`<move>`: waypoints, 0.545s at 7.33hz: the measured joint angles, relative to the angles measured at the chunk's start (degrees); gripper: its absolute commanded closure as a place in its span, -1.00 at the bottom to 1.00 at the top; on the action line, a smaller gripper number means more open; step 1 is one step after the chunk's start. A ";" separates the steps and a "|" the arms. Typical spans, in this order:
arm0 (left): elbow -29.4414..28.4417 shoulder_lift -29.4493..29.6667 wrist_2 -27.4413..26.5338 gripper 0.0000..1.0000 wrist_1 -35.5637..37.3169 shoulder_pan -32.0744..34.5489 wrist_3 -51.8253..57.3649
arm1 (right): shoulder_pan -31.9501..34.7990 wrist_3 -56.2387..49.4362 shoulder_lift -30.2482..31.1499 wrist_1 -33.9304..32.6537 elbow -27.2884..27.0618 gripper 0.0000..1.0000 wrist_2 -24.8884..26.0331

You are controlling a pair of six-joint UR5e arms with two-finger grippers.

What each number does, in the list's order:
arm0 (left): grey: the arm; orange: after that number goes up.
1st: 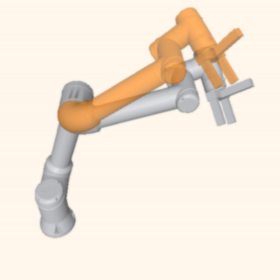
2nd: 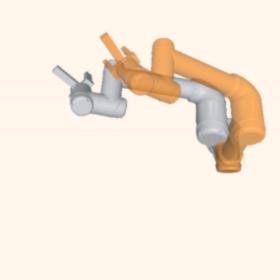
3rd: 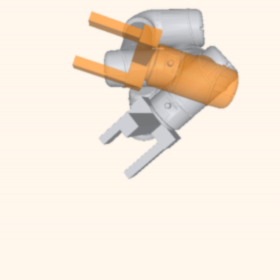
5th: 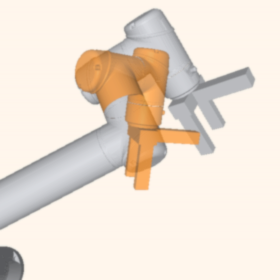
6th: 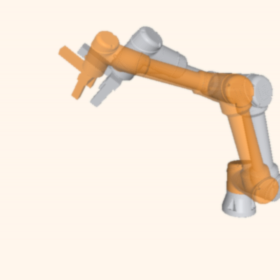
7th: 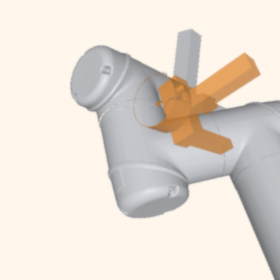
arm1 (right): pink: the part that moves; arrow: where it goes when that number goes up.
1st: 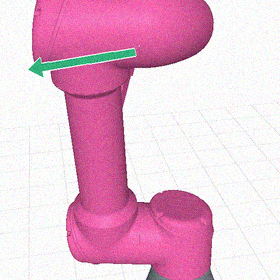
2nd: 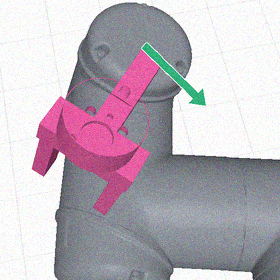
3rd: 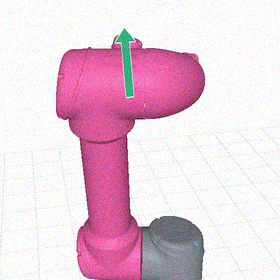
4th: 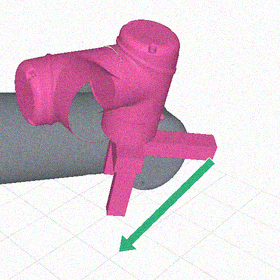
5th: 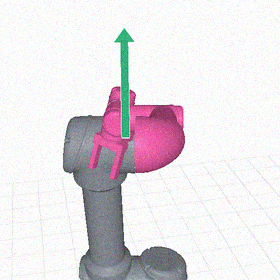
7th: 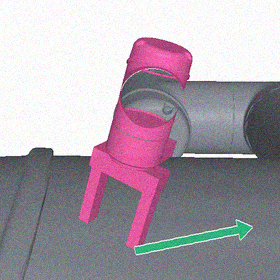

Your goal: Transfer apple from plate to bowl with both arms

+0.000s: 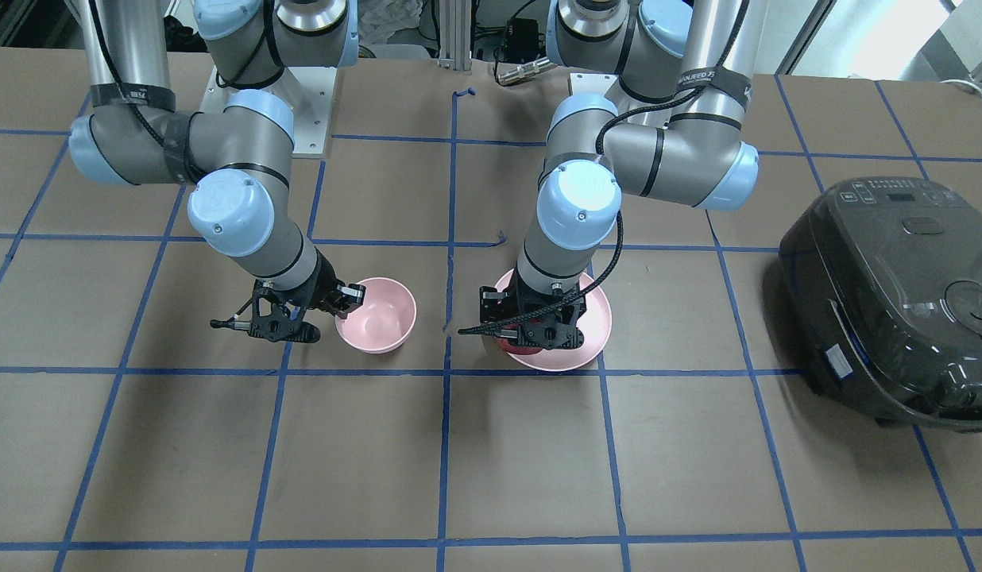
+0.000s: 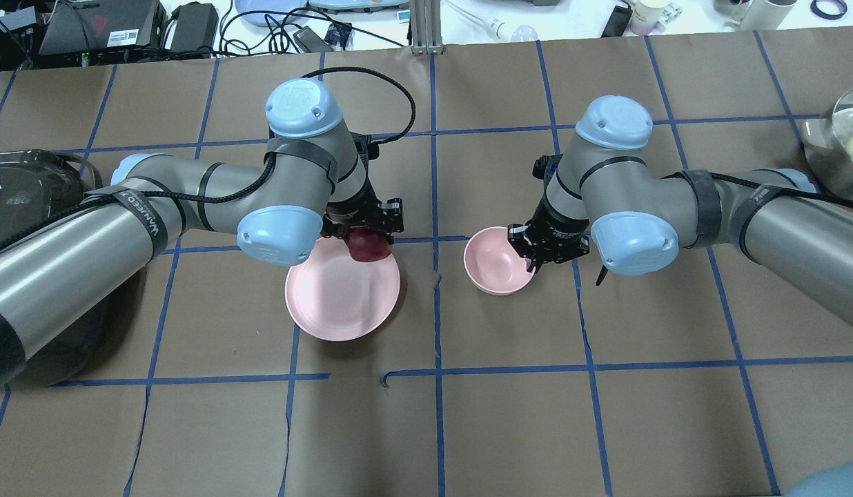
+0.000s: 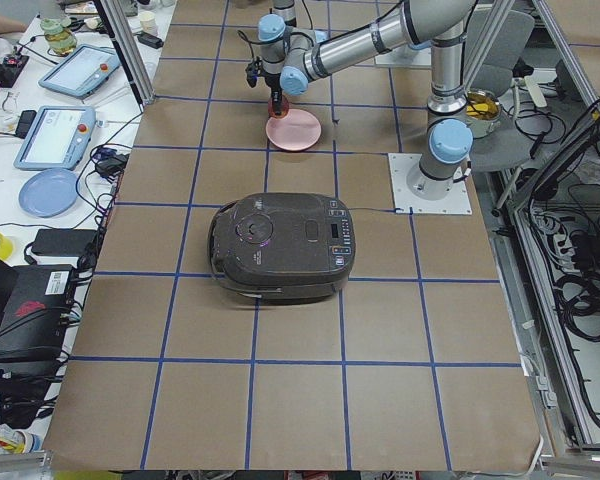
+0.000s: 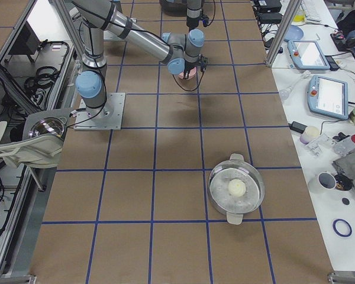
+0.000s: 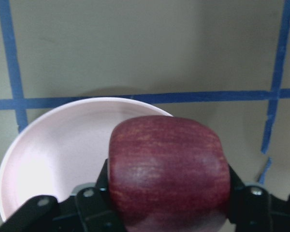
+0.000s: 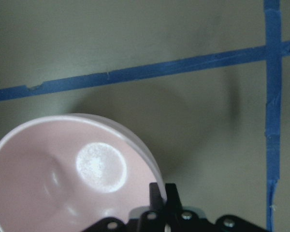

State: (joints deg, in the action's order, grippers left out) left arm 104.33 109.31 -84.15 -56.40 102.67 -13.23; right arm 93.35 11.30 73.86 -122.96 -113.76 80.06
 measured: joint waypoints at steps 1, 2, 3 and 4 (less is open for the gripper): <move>-1.11 -0.44 1.29 0.90 -0.02 1.26 -0.58 | 0.00 0.04 -0.02 -0.06 -0.02 -0.99 0.08; -2.62 -0.99 1.92 0.90 -0.28 3.26 -0.83 | -0.07 0.21 0.05 0.02 0.24 -1.00 0.32; -3.85 -0.78 2.16 0.90 -0.49 5.08 -1.48 | -0.44 0.08 0.29 0.36 1.06 -1.00 1.83; -4.20 -0.23 2.38 0.90 -0.48 6.08 -3.13 | -1.67 -0.69 0.69 1.26 2.87 -1.00 4.99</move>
State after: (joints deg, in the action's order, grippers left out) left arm 100.13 109.07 -81.77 -56.89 108.75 -16.36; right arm 91.68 10.61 74.55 -121.70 -110.89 85.05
